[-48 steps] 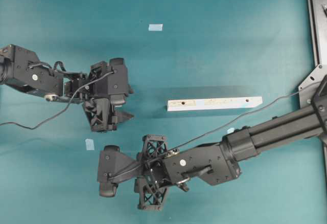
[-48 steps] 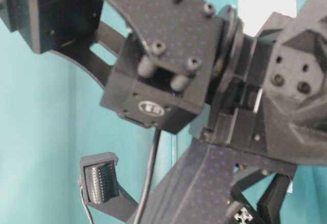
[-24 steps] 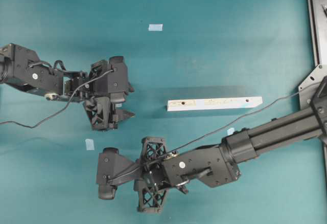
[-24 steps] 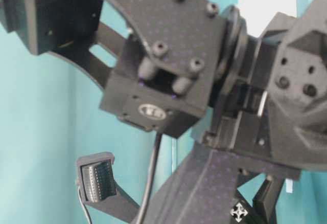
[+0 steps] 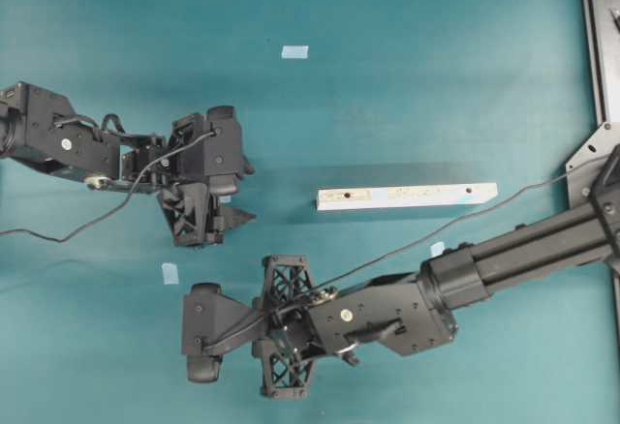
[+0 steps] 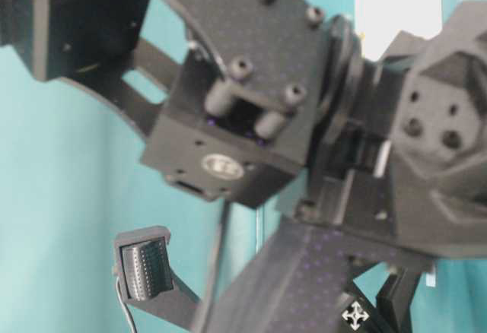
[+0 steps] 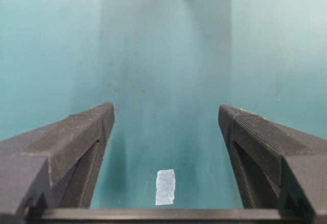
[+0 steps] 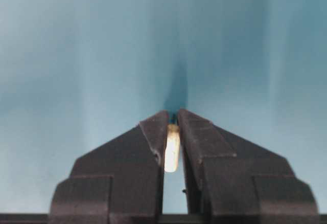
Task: Move the wooden board into place and insert the rod into its hole.
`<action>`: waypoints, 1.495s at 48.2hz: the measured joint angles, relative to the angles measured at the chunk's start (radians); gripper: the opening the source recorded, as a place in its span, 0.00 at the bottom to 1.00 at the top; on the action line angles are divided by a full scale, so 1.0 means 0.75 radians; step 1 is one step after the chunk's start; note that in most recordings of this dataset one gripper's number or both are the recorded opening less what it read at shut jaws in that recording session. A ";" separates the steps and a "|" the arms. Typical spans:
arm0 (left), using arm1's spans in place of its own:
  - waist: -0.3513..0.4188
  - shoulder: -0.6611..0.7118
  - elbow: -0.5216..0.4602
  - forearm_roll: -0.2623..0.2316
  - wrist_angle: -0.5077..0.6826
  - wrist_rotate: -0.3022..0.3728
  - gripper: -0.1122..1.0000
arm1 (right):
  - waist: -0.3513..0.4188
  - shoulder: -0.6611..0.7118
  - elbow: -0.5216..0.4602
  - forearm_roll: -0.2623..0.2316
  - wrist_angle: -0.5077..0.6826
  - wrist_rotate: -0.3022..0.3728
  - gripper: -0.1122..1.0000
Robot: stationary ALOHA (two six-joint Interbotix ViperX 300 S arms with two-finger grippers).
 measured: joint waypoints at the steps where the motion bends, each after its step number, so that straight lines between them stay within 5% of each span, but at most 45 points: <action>1: 0.000 0.000 0.002 0.000 0.000 0.000 0.83 | 0.000 -0.012 0.000 -0.012 0.000 0.000 0.18; 10: 0.000 0.000 0.000 0.000 0.000 0.000 0.83 | -0.004 -0.141 0.059 -0.100 -0.018 -0.002 0.18; 38: 0.000 0.000 0.002 0.000 0.000 0.000 0.83 | -0.053 -0.507 0.382 -0.119 -0.160 -0.006 0.18; 48: 0.000 0.000 -0.004 0.000 -0.004 0.000 0.83 | -0.078 -0.648 0.513 -0.186 -0.262 -0.012 0.18; 59: -0.002 0.002 -0.033 0.000 -0.070 0.000 0.83 | -0.147 -0.841 0.685 -0.266 -0.380 -0.012 0.18; 72: -0.002 0.104 -0.123 0.000 -0.133 0.000 0.83 | -0.299 -1.078 0.929 -0.272 -0.630 -0.012 0.18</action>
